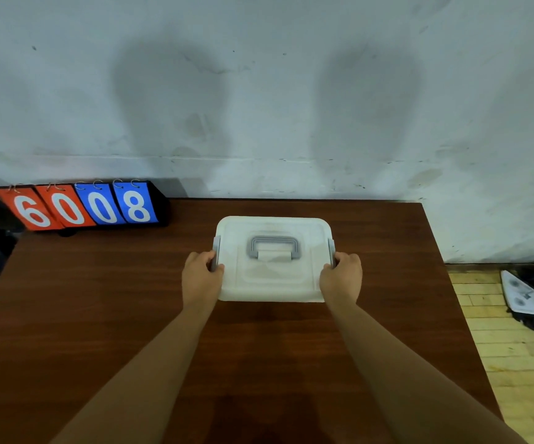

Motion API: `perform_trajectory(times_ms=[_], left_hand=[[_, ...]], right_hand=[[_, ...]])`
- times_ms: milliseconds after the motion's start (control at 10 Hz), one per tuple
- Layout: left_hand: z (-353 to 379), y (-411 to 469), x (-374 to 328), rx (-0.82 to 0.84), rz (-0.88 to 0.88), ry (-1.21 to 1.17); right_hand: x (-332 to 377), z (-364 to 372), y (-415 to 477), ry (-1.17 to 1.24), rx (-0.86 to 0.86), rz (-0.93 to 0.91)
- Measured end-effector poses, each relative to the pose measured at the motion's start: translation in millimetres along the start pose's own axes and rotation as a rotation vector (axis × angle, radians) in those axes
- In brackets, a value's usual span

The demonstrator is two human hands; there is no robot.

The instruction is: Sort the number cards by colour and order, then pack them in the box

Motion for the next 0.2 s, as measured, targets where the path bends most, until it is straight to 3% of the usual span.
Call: perform_trajectory(times_ms=[200], left_hand=[[-15.6,2.7,1.1,0.111,-0.098,0.037]], right_hand=[[0.3,-20.3,0.2,-0.145,0.157,-0.071]])
Point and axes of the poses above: each hand's wrist, its own y-axis towards the middle knuckle, its own z-axis out of the palm, x = y × z, the point moved 3 cm from there along y, towards the middle knuckle, and after that the axes turned 5 degrees about -y, right-handed, at the moved point
